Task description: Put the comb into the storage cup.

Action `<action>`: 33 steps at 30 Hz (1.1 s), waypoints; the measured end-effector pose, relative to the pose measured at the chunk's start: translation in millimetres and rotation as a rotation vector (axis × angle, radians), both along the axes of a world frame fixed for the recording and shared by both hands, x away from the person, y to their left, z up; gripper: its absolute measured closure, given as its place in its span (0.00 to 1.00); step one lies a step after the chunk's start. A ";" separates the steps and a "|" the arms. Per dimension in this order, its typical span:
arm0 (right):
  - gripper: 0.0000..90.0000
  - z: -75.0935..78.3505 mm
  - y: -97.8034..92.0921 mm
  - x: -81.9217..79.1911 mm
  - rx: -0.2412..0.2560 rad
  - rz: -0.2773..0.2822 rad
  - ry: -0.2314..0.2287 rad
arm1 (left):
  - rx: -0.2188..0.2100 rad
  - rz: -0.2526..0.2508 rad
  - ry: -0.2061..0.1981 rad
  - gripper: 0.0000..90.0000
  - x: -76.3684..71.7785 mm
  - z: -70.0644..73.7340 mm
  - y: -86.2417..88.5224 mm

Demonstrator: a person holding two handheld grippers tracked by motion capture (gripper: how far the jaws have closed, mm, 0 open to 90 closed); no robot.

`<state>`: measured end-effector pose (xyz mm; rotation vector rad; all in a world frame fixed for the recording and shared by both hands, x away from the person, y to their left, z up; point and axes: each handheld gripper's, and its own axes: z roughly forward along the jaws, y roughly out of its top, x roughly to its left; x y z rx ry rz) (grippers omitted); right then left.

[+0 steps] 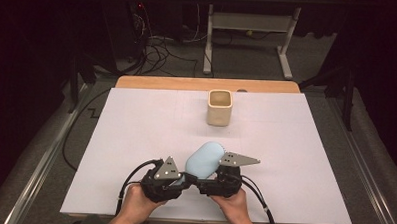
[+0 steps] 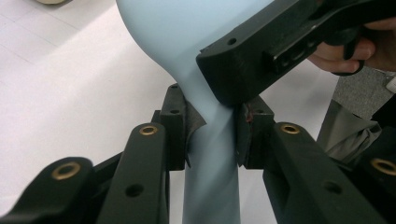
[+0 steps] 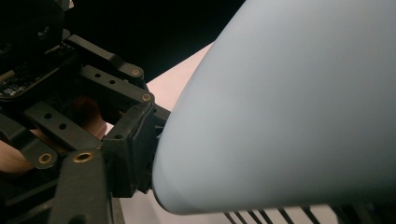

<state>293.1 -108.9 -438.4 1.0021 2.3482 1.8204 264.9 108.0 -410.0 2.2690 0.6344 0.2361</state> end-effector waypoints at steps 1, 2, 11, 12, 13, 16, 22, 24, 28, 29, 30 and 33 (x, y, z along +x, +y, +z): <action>0.39 0.2 -0.4 0.3 0.004 0.003 0.003 | 0.002 0.000 -0.002 0.77 -0.2 -0.2 -0.2; 0.40 0.5 -0.7 0.5 0.006 0.005 0.009 | 0.004 -0.001 -0.004 0.77 -0.4 -0.2 -0.4; 0.52 4.4 -0.7 -0.4 0.002 0.029 0.021 | 0.016 -0.005 -0.011 0.77 -1.8 -0.2 -2.1; 0.53 5.2 -0.7 -0.7 0.001 0.030 0.022 | 0.013 -0.002 -0.013 0.77 -1.9 -0.1 -2.1; 0.53 5.7 -0.7 -0.7 0.002 0.031 0.023 | 0.013 -0.001 -0.014 0.77 -2.2 0.5 -1.9; 0.56 7.7 -0.2 -0.3 0.002 0.041 0.035 | 0.012 0.003 -0.016 0.77 -2.1 0.4 -1.8; 0.60 8.9 0.9 0.8 -0.009 0.055 0.058 | 0.008 0.003 -0.005 0.77 -1.6 -0.7 -1.2; 0.61 9.3 0.5 1.4 -0.004 0.060 0.070 | 0.004 -0.006 0.003 0.77 -1.1 -0.2 -0.3; 0.62 11.6 0.1 2.6 -0.006 0.071 0.084 | -0.018 -0.015 0.006 0.76 -0.2 -0.4 1.6; 0.62 12.7 0.1 3.0 -0.009 0.073 0.086 | -0.024 -0.012 0.004 0.75 0.2 -0.8 2.6; 0.62 14.1 -0.4 3.7 -0.015 0.077 0.085 | -0.027 -0.009 0.002 0.71 0.6 -1.0 3.3; 0.62 17.2 -3.1 5.2 -0.028 0.068 0.083 | -0.057 0.003 0.020 0.63 2.5 -1.0 7.5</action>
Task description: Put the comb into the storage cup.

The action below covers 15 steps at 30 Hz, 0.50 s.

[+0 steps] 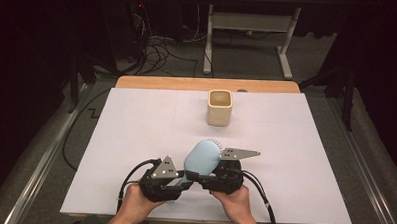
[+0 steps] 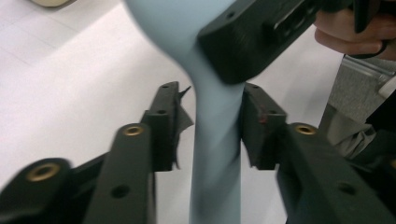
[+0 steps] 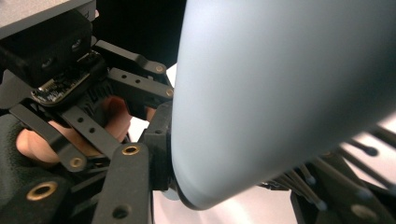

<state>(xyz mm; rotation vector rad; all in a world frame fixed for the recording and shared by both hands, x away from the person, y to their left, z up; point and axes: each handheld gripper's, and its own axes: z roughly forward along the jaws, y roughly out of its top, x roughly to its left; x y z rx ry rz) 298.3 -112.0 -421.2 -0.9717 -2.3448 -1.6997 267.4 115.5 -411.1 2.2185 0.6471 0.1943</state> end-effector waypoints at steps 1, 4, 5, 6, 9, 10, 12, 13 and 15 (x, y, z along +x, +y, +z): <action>0.62 1.6 -3.3 1.6 -0.009 -0.011 -0.003 | -0.012 0.003 0.006 0.59 0.7 0.1 1.6; 0.62 2.9 -7.1 2.9 -0.013 -0.018 -0.005 | -0.042 0.013 0.014 0.55 2.1 -0.5 5.4; 0.62 3.7 -8.8 3.1 -0.016 -0.024 -0.007 | -0.048 0.020 0.007 0.53 1.8 -0.8 5.9; 0.62 4.5 -10.3 3.2 -0.022 -0.027 -0.009 | -0.045 0.025 -0.009 0.51 1.0 -0.9 6.4; 0.62 6.4 -14.6 2.8 -0.035 -0.034 -0.015 | -0.060 0.030 -0.035 0.48 -0.4 -1.1 7.9; 0.62 6.8 -16.0 2.8 -0.038 -0.035 -0.011 | -0.069 0.033 -0.037 0.47 -0.3 -0.8 9.1; 0.62 7.9 -19.1 3.3 -0.046 -0.040 -0.010 | -0.086 0.040 -0.042 0.45 0.0 -0.7 11.6; 0.62 8.3 -20.1 3.5 -0.048 -0.042 -0.008 | -0.095 0.044 -0.048 0.45 -0.1 -0.5 13.3; 0.62 9.7 -23.3 3.7 -0.050 -0.045 -0.009 | -0.116 0.051 -0.064 0.42 -0.1 -0.8 17.4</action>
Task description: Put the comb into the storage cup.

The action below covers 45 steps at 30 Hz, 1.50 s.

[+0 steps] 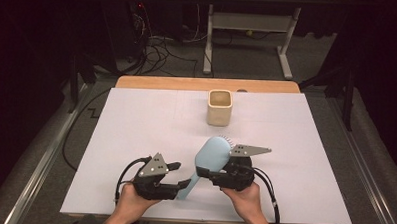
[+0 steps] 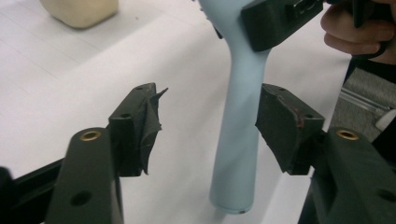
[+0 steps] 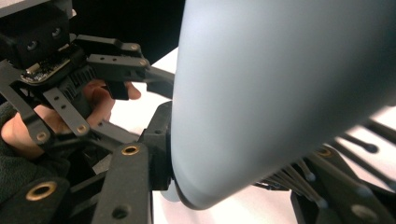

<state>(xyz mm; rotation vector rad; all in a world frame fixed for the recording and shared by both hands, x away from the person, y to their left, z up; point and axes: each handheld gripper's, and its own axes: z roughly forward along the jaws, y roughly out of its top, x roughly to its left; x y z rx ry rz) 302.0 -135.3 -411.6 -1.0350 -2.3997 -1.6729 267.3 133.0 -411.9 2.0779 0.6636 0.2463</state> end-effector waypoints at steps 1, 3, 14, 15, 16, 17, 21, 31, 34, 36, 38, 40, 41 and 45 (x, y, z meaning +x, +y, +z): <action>0.62 0.9 -1.5 -0.1 -0.003 -0.003 0.003 | -0.006 0.004 0.000 0.42 0.2 0.2 2.3; 0.62 2.7 -4.4 0.0 -0.010 -0.004 0.000 | -0.018 0.021 -0.006 0.41 0.8 0.0 7.1; 0.62 8.6 -17.4 2.6 -0.030 -0.025 0.002 | -0.053 0.153 -0.043 0.38 1.9 -0.4 34.6; 0.62 9.0 -18.3 2.5 -0.033 -0.027 0.002 | -0.053 0.165 -0.049 0.37 1.7 -0.8 36.9; 0.62 9.5 -19.2 2.4 -0.035 -0.028 0.002 | -0.050 0.174 -0.055 0.37 1.2 -1.3 39.5; 0.62 10.0 -20.1 2.4 -0.039 -0.029 0.001 | -0.048 0.181 -0.059 0.37 0.7 -1.9 42.3; 0.62 11.5 -24.3 2.6 -0.043 -0.036 0.001 | -0.054 0.220 -0.066 0.36 -0.5 -5.3 56.0; 0.61 12.8 -30.6 4.3 -0.060 -0.046 0.005 | -0.074 0.294 -0.069 0.36 0.4 -9.6 80.4; 0.61 13.3 -33.1 4.7 -0.062 -0.048 0.006 | -0.078 0.313 -0.068 0.36 0.7 -13.7 86.0; 0.61 14.1 -34.9 4.8 -0.066 -0.052 0.006 | -0.085 0.325 -0.066 0.36 0.6 -16.4 89.6; 0.61 15.4 -36.9 4.6 -0.070 -0.055 0.003 | -0.092 0.340 -0.069 0.35 0.2 -18.1 93.0; 0.61 16.3 -38.2 4.5 -0.074 -0.056 0.002 | -0.100 0.349 -0.071 0.35 -0.3 -18.6 95.6; 0.61 16.8 -38.8 4.3 -0.075 -0.059 0.005 | -0.106 0.354 -0.073 0.35 -0.7 -19.0 96.9; 0.61 18.4 -41.6 4.5 -0.088 -0.064 0.001 | -0.117 0.379 -0.078 0.35 -1.3 -23.0 103.3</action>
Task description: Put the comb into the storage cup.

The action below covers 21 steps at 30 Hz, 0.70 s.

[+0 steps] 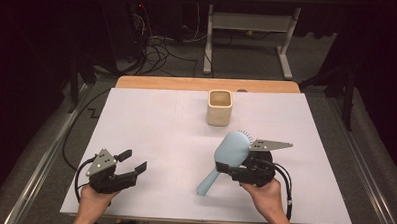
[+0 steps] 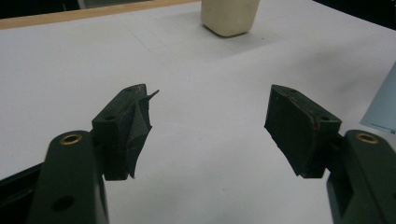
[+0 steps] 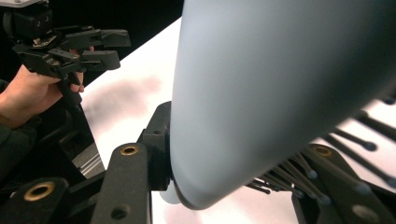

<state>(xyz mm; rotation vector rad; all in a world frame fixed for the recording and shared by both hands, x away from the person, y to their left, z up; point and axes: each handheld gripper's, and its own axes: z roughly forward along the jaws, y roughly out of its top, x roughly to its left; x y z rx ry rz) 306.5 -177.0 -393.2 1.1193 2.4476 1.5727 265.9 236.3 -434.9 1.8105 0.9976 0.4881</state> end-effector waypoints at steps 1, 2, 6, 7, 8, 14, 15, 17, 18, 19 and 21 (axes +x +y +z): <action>0.61 0.6 -1.0 0.1 -0.004 -0.002 0.001 | -0.002 0.004 0.000 0.35 0.2 -1.1 1.4; 0.61 0.9 -1.6 0.2 -0.006 -0.003 0.000 | -0.006 0.016 -0.001 0.35 0.6 -2.6 3.0; 0.61 3.2 -5.4 1.3 -0.015 -0.007 -0.002 | -0.014 0.059 0.004 0.34 4.2 -8.6 10.5; 0.61 4.0 -6.6 1.7 -0.017 -0.009 -0.005 | -0.016 0.066 0.005 0.34 4.8 -9.9 11.5; 0.61 4.6 -7.3 1.9 -0.018 -0.010 -0.006 | -0.013 0.074 0.009 0.34 5.6 -11.5 13.1; 0.61 10.4 -14.3 3.9 -0.035 -0.026 -0.012 | -0.003 0.111 0.011 0.34 8.2 -18.3 18.6; 0.61 11.3 -15.2 4.3 -0.038 -0.028 -0.014 | -0.005 0.117 0.013 0.34 8.3 -19.0 19.2; 0.61 13.8 -17.4 5.3 -0.043 -0.035 -0.018 | -0.005 0.118 0.014 0.34 8.6 -19.8 19.9; 0.61 15.4 -18.8 6.2 -0.044 -0.038 -0.019 | -0.004 0.119 0.015 0.34 8.6 -20.2 19.9; 0.61 16.6 -19.9 7.0 -0.047 -0.041 -0.022 | -0.004 0.122 0.016 0.34 8.6 -20.7 19.3; 0.61 19.1 -21.4 8.6 -0.050 -0.048 -0.024 | 0.006 0.119 0.020 0.34 8.5 -21.6 18.3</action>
